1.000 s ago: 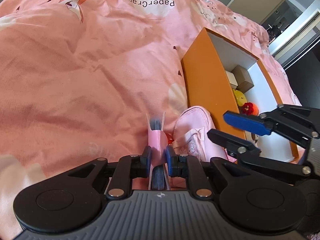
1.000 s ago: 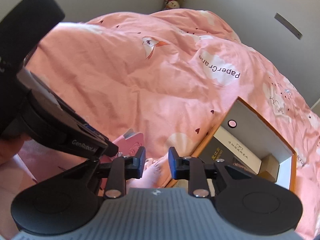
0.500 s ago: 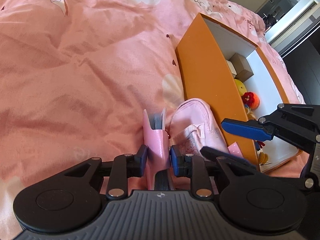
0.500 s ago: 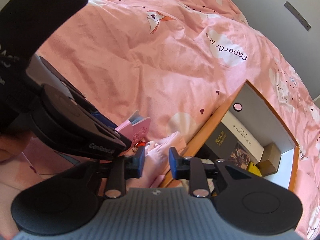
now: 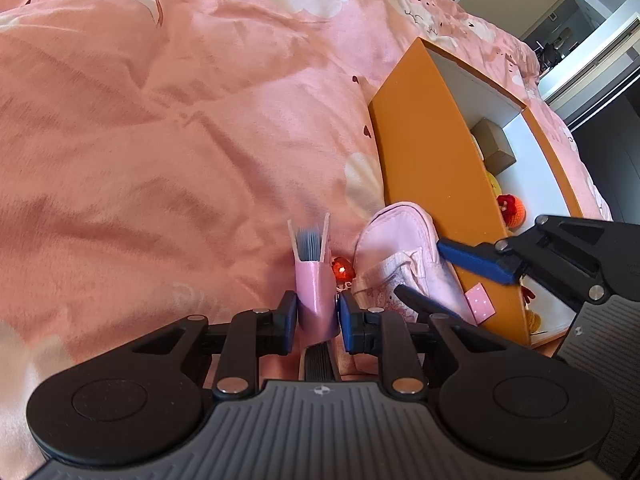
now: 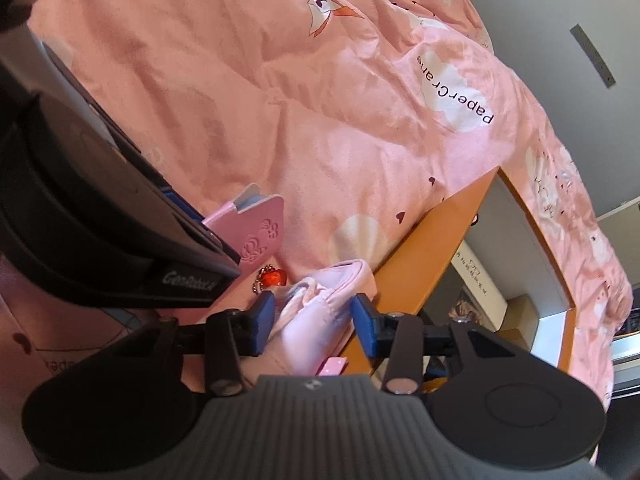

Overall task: Organize objects
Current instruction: 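Grasp the pink pencil case with the left gripper while the right gripper grasps the pink backpack, then carry the pencil case and backpack into the orange box with both grippers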

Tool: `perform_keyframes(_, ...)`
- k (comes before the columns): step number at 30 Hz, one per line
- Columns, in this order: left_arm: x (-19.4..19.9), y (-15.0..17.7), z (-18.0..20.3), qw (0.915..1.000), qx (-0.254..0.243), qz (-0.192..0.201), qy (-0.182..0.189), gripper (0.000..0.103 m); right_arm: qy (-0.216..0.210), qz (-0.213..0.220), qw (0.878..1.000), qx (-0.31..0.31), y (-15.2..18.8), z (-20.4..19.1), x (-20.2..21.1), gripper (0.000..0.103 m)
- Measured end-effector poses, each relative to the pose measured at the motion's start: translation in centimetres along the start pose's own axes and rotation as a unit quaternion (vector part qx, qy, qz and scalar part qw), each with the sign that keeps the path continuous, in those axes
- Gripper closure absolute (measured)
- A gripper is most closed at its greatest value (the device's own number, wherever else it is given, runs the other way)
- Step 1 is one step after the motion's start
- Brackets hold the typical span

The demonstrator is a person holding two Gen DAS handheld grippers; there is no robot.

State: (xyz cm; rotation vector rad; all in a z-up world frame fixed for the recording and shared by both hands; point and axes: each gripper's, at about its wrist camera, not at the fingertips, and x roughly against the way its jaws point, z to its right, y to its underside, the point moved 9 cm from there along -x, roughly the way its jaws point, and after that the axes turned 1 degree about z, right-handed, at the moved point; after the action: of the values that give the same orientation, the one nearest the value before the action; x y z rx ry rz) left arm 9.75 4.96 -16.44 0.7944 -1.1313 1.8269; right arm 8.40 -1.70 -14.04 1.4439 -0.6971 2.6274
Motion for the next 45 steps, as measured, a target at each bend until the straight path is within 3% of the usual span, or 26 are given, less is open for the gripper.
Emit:
perform_keyframes(2,0.0,0.0,0.0,1.0000,0.000,0.001,0.000,0.079,0.001,0.005,1.000,0.001,0.1,0.0,0.0,0.079)
perform_keyframes(8,0.7,-0.1,0.4,0.9999,-0.007,0.014,-0.003,0.079,-0.004,0.030,0.999,-0.023,0.1,0.9,1.2,0.084)
perform_keyframes(17,4.6,-2.1,2.2,0.9948,-0.029,0.092,-0.030,0.079,0.004,0.110,0.992,-0.069,-1.1,4.3,5.4,0.084)
perform_keyframes(23,7.4,-4.1,4.4,0.9898,-0.036,0.137,-0.014,0.079,0.042,0.148,0.981,-0.115,-0.7,8.6,8.5,0.084)
perform_keyframes(32,10.7,-6.5,10.2,0.9821,-0.069,0.168,0.050,0.079,0.062,0.170,0.969,-0.167,1.8,14.0,11.9,0.083)
perform_keyframes(37,10.3,-7.4,13.8,0.9797,-0.085,0.154,0.095,0.079,0.068,0.158,0.969,-0.176,3.7,16.2,12.7,0.083)
perform_keyframes(41,8.5,-7.6,15.8,0.9805,-0.081,0.119,0.134,0.079,0.079,0.131,0.974,-0.166,5.6,17.2,12.0,0.083)
perform_keyframes(45,6.1,-8.1,17.0,0.9818,-0.077,0.088,0.150,0.079,0.075,0.097,0.979,-0.164,8.2,18.3,10.6,0.083)
